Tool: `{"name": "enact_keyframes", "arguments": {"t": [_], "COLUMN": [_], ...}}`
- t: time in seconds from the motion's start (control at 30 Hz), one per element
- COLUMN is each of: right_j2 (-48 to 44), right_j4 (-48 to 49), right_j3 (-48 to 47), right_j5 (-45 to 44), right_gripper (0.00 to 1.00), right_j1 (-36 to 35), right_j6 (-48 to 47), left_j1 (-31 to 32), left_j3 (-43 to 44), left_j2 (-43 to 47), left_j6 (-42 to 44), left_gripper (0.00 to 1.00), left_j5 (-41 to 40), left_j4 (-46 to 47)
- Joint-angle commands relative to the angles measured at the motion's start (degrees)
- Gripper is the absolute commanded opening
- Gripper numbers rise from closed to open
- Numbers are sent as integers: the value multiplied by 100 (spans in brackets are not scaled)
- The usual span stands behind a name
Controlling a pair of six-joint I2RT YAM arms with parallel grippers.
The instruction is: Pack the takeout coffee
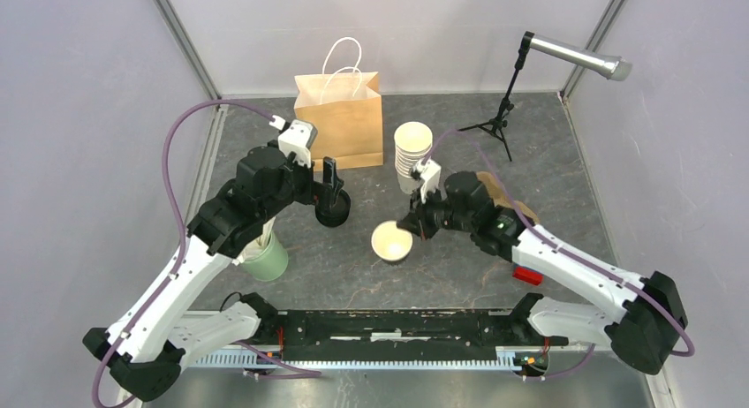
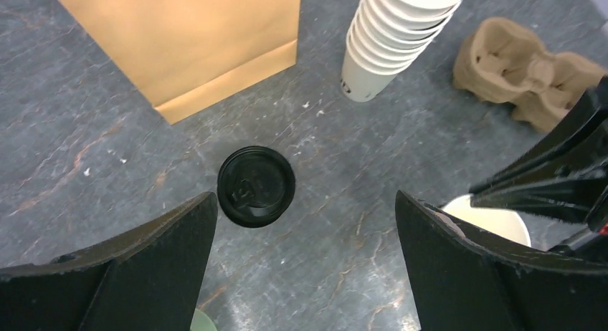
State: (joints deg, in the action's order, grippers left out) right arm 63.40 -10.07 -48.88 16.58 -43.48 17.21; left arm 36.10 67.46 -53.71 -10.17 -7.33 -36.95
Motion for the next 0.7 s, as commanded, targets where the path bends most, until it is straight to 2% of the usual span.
{"name": "enact_keyframes", "arguments": {"t": [0.0, 0.33, 0.43, 0.6, 0.67], "right_j2": [76, 470, 544, 350, 209], "right_j4": [816, 1929, 1919, 1455, 1198], "right_j3": [623, 1272, 1329, 1171, 1081], "right_j5": [-280, -315, -403, -770, -958], "right_gripper": [0, 2, 13, 41, 48], "right_j1": [-263, -709, -715, -716, -720], "right_j6": [-159, 89, 60, -90, -203], "left_j1": [14, 11, 11, 16, 16], "left_j3": [-282, -549, -559, -629, -597], "left_j2": [222, 265, 239, 219, 143], "left_j6": [502, 657, 657, 657, 594], "left_gripper": [100, 100, 100, 99, 99], "left_j5": [-392, -458, -424, -433, -445], "left_j4": [342, 443, 443, 436, 413]}}
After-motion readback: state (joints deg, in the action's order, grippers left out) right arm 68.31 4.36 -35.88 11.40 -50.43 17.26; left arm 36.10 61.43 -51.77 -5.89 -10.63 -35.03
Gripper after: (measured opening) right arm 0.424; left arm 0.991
